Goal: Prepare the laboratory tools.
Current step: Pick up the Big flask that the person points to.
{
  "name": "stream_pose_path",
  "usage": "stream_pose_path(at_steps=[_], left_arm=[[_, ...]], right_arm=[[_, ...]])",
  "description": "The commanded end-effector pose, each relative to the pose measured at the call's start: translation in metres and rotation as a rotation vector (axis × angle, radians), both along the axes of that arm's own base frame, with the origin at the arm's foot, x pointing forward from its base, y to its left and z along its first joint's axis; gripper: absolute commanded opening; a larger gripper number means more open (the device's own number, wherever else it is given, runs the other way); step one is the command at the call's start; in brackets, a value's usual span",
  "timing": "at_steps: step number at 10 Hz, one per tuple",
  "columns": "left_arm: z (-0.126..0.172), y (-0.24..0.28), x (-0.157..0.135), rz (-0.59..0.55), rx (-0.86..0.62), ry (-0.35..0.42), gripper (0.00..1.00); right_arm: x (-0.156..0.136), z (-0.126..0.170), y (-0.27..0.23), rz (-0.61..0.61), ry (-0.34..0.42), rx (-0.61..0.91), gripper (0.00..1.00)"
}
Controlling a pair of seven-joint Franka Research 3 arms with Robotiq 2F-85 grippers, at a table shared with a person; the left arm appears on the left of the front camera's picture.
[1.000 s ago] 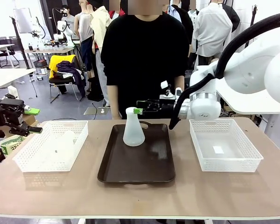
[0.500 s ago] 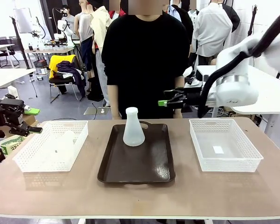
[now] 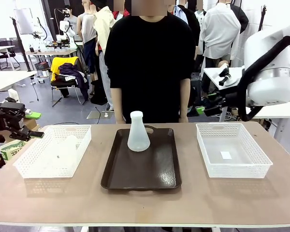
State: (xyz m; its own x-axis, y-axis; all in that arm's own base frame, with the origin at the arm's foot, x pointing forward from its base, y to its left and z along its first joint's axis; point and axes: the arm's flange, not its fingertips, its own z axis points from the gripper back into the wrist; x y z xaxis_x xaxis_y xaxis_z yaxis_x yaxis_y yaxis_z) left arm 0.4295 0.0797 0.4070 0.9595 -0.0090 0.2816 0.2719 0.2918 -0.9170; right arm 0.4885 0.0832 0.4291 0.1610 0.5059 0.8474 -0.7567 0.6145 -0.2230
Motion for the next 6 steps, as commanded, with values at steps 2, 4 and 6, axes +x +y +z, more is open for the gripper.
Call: stream_pose_path(at_steps=[2,4,6], left_arm=[[0.001,0.002,-0.002,-0.007,0.007,-0.003,1.0],[0.001,0.002,-0.002,-0.007,0.007,-0.003,1.0],[0.001,0.002,-0.002,-0.007,0.007,-0.003,1.0]], right_arm=[[-0.018,-0.009,-0.034,-0.154,0.157,0.036,1.0],[-0.026,-0.017,-0.05,-0.198,0.207,0.061,1.0],[-0.025,-0.02,-0.054,-0.21,0.213,0.07,1.0]])
